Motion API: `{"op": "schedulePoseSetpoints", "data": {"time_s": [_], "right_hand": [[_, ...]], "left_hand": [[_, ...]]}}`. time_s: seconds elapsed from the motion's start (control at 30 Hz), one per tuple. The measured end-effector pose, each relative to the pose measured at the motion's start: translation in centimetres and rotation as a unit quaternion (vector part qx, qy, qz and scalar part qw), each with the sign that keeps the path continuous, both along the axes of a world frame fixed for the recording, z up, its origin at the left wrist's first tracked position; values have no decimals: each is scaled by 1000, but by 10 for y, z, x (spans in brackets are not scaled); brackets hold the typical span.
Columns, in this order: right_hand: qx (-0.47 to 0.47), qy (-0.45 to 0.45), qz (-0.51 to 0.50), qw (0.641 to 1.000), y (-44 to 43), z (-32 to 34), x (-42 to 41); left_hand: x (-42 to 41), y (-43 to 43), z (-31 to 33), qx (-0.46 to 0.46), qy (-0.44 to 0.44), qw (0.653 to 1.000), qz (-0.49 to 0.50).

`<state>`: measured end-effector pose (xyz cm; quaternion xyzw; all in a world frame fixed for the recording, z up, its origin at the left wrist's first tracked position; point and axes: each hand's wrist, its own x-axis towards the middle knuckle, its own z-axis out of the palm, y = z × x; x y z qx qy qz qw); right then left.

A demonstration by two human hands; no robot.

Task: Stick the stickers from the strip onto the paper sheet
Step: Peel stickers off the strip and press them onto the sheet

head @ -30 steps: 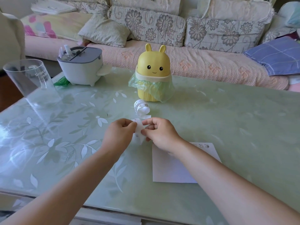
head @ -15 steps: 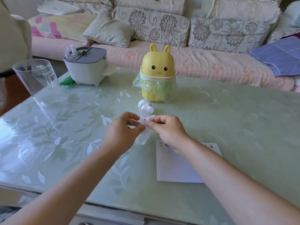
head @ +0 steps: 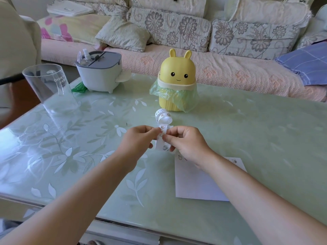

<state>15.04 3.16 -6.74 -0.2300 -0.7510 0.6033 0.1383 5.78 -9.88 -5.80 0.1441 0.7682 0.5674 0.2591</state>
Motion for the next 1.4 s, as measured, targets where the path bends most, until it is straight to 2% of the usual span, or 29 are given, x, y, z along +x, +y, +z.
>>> {"op": "schedulePoseSetpoints", "data": {"time_s": [0.13,0.43,0.9,1.03,1.13,1.3,1.4], "right_hand": [[38,11,-22,999,1,-1,-3],[272,42,-37,961,-2,-4,3],[429,57,-65,899,-6,-16,2],[412,67,-36,908,-5,-16,2],[322,71,-27,944,-3,-11,3],[197,-3,-50,979,16,0,14],[132,-54,-65,988,27,0,27]], "left_hand": [[3,2,2,-7,30,1000,-1],[6,4,6,-3,41,999,-22],[3,4,-2,-8,-8,1000,29],[0,5,-7,-27,23,999,41],[-4,6,-11,-63,95,993,38],[-5,8,-20,-192,283,939,26],[-2,10,-27,-203,359,911,21]]}}
